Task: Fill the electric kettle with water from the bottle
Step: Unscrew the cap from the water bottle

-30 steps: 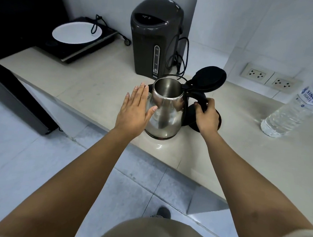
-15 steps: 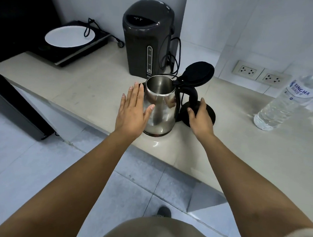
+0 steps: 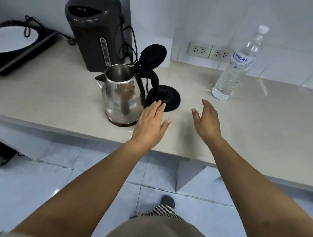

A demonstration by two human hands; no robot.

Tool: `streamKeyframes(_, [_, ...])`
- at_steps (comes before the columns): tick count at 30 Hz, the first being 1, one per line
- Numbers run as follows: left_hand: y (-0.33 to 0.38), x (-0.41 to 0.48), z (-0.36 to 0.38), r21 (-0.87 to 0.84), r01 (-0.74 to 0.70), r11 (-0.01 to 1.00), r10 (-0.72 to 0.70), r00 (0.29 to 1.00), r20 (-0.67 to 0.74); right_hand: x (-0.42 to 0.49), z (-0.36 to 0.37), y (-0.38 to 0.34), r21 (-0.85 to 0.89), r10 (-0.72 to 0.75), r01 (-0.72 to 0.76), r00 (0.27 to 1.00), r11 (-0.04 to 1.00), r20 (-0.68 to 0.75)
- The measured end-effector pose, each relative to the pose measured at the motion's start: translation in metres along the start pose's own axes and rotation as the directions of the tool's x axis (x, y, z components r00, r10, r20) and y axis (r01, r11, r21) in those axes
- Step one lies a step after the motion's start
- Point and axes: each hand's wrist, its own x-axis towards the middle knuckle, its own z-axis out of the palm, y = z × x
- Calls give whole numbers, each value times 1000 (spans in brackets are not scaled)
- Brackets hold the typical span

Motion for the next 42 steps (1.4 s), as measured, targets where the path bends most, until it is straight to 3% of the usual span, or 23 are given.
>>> streamKeyframes(6, [44,42,24,-78,-24,997,31,995,94,22,-41,35,68,145,-134,968,989,-203])
streamKeyframes(11, [78,90,46,-135,-41,990,54,994,93,65,-74,61,111,150,-119,926,987,-346])
streamKeyframes(28, [176,270,94,-243,4,970,-14,999,-40,253,-147,79,288,-42,148,938,946,-343])
streamKeyframes(33, [192,302,102,-324,-9,946,-21,996,-87,275,-148,75,269,-118,217,932,938,-342])
streamKeyframes(42, [198,304,107,-410,-45,911,-48,975,-215,272,-146,72,330,-74,197,934,923,-351])
